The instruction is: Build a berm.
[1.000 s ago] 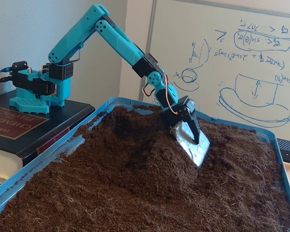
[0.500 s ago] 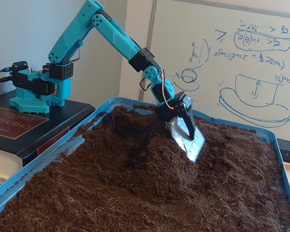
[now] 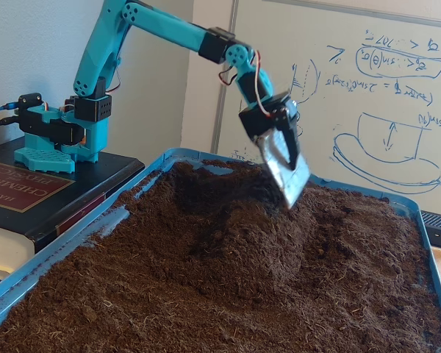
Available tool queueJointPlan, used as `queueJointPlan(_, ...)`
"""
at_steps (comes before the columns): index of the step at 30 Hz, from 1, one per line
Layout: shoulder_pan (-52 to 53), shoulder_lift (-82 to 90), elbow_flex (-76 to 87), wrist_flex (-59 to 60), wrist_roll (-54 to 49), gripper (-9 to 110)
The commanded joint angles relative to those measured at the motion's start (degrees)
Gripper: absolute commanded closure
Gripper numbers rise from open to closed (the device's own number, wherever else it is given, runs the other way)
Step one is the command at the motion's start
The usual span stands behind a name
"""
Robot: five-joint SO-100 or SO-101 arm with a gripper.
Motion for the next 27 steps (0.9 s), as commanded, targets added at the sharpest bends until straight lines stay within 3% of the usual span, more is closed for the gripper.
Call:
queueJointPlan(1,-0.4,-0.5,-14.3,0.3,1.6,101)
queueJointPlan(8,-4.8,-15.4,-30.5,0.4,5.8,101)
queueJointPlan(27,-13.5,-39.2,-42.5,-0.4,5.4,101)
